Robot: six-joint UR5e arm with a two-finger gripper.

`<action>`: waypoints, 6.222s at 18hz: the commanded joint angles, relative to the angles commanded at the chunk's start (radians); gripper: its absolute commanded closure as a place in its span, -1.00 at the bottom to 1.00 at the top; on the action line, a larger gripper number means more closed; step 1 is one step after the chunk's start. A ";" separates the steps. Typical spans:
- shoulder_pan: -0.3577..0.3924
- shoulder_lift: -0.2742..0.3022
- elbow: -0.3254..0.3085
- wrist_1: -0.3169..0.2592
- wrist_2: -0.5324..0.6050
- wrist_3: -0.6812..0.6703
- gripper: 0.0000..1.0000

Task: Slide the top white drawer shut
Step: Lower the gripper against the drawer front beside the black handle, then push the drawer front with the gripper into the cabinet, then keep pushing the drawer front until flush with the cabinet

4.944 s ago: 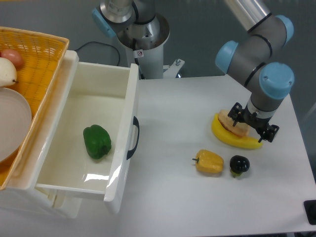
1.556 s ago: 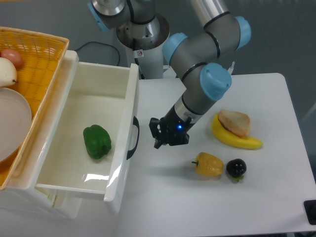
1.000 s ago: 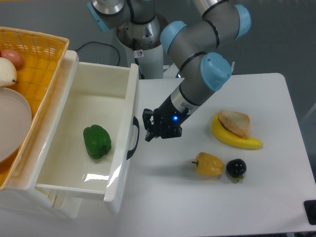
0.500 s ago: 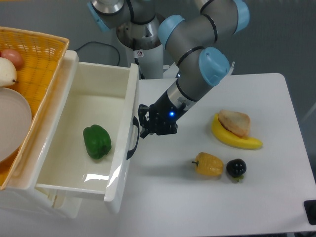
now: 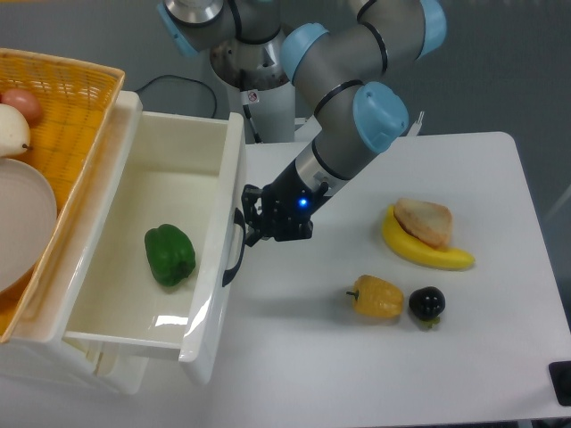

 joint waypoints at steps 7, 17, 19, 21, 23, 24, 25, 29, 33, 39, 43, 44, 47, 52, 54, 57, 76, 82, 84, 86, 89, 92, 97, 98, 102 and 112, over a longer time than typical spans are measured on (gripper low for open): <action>-0.014 0.012 -0.003 0.002 -0.005 -0.014 0.93; -0.043 0.014 -0.011 0.009 -0.008 -0.031 0.91; -0.043 0.014 -0.017 0.012 -0.008 -0.031 0.91; -0.044 0.015 -0.020 0.011 -0.008 -0.031 0.90; -0.054 0.015 -0.020 0.011 -0.008 -0.031 0.89; -0.054 0.015 -0.020 0.011 -0.008 -0.031 0.89; -0.055 0.015 -0.020 0.011 -0.008 -0.031 0.89; -0.061 0.017 -0.020 0.012 -0.011 -0.043 0.88; -0.078 0.018 -0.020 0.012 -0.012 -0.054 0.88; -0.092 0.023 -0.020 0.012 -0.020 -0.068 0.87; -0.110 0.021 -0.020 0.014 -0.023 -0.083 0.87; -0.112 0.023 -0.020 0.014 -0.026 -0.087 0.87; -0.127 0.021 -0.020 0.014 -0.025 -0.094 0.86; -0.141 0.020 -0.020 0.015 -0.026 -0.106 0.86; -0.144 0.020 -0.020 0.017 -0.026 -0.112 0.86; -0.164 0.017 -0.020 0.044 -0.026 -0.133 0.86; -0.213 0.011 -0.020 0.087 -0.028 -0.195 0.84; -0.218 0.011 -0.020 0.089 -0.028 -0.198 0.81; -0.230 0.009 -0.021 0.098 -0.028 -0.201 0.80; -0.230 0.009 -0.021 0.101 -0.028 -0.209 0.80; -0.232 0.011 -0.023 0.101 -0.028 -0.212 0.80; -0.232 0.009 -0.021 0.106 -0.028 -0.216 0.80; -0.250 0.006 -0.021 0.144 -0.028 -0.242 0.80; -0.250 0.005 -0.021 0.147 -0.028 -0.242 0.79; -0.252 0.000 -0.020 0.150 -0.028 -0.242 0.79; -0.270 -0.002 -0.021 0.150 -0.028 -0.244 0.79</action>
